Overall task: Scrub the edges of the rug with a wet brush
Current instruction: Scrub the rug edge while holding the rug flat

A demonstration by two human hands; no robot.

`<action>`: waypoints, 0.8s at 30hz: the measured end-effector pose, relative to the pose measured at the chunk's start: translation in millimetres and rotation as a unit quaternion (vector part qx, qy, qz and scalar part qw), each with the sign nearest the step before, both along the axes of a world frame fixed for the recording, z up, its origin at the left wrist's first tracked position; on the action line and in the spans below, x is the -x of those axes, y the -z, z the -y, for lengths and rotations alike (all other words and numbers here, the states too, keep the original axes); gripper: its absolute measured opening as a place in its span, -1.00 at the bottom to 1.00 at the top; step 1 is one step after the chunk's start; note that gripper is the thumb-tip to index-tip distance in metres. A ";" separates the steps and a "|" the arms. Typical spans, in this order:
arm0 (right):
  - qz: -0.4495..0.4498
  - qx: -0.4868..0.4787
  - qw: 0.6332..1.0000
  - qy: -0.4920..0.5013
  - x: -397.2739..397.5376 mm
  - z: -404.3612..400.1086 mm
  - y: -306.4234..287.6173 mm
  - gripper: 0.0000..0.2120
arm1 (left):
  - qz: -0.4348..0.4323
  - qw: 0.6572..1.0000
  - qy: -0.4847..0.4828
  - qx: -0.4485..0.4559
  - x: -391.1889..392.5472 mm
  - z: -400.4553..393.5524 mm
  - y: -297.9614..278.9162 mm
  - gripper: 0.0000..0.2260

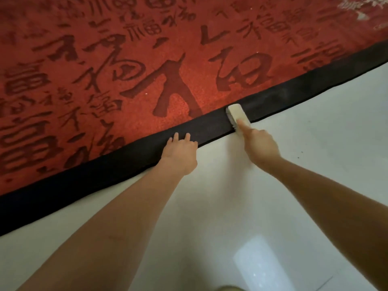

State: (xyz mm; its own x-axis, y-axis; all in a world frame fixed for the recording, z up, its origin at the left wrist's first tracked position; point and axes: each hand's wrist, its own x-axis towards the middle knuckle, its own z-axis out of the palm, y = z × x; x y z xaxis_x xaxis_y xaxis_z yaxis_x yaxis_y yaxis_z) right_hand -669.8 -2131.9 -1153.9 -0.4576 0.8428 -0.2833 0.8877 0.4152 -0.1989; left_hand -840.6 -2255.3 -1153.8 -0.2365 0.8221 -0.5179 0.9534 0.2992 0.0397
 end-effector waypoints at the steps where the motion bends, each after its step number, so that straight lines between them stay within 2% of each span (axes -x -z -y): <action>1: -0.009 -0.010 0.999 0.036 6.2 6.7 -1.4 -0.37 | 0.017 0.999 -0.018 0.021 0.8 3.2 0.3 -0.45; 3: -0.051 0.019 0.998 0.031 26.5 44.3 -4.3 -0.32 | 0.041 0.998 -0.036 0.034 2.7 8.3 -1.1 -0.40; 5: -0.077 0.066 0.993 -0.063 37.2 85.0 0.4 -0.26 | 0.043 0.998 -0.029 0.023 4.3 11.4 -6.0 -0.45; 7: -0.038 0.049 0.986 -0.154 33.7 81.3 6.5 -0.25 | 0.036 0.999 -0.019 0.004 7.0 12.9 -12.1 -0.50; 8: 0.000 0.026 0.986 -0.163 28.9 63.6 7.5 -0.27 | 0.036 0.999 -0.020 -0.002 8.6 13.7 -14.0 -0.51; 10: 0.039 -0.008 0.994 -0.100 18.9 29.9 2.1 -0.31 | 0.043 0.999 -0.030 0.001 11.7 17.9 -13.8 -0.50; 12: 0.017 -0.018 1.000 -0.004 22.9 25.8 -6.2 -0.36 | 0.049 0.998 -0.037 0.010 13.6 23.7 -12.1 -0.49; 14: -0.029 0.014 0.999 0.017 38.9 56.4 -8.8 -0.38 | 0.053 0.998 -0.038 0.015 10.9 26.9 -10.2 -0.48; 17: -0.040 0.053 0.992 -0.106 51.5 111.5 5.3 -0.30 | 0.043 0.998 -0.046 0.006 10.0 29.1 -9.1 -0.53; 19: 0.000 0.024 0.984 -0.177 42.6 100.5 13.3 -0.32 | 0.045 0.998 -0.050 -0.002 11.0 31.8 -10.6 -0.55; 21: 0.043 0.008 0.990 -0.133 28.2 59.7 9.4 -0.38 | 0.055 0.997 -0.049 0.006 11.9 36.0 -9.9 -0.48; 24: 0.009 -0.014 1.000 0.026 20.1 29.1 -10.6 -0.37 | 0.063 0.996 -0.055 0.010 8.9 40.4 -11.8 -0.46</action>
State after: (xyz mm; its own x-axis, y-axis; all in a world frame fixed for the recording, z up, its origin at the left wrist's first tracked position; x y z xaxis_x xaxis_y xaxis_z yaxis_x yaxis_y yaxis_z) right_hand -689.8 -2161.0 -1143.3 -0.4088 0.8727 -0.2671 0.9113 0.3743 -0.1717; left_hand -849.4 -2295.8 -1142.1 -0.2570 0.7841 -0.5649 0.9027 0.4035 0.1494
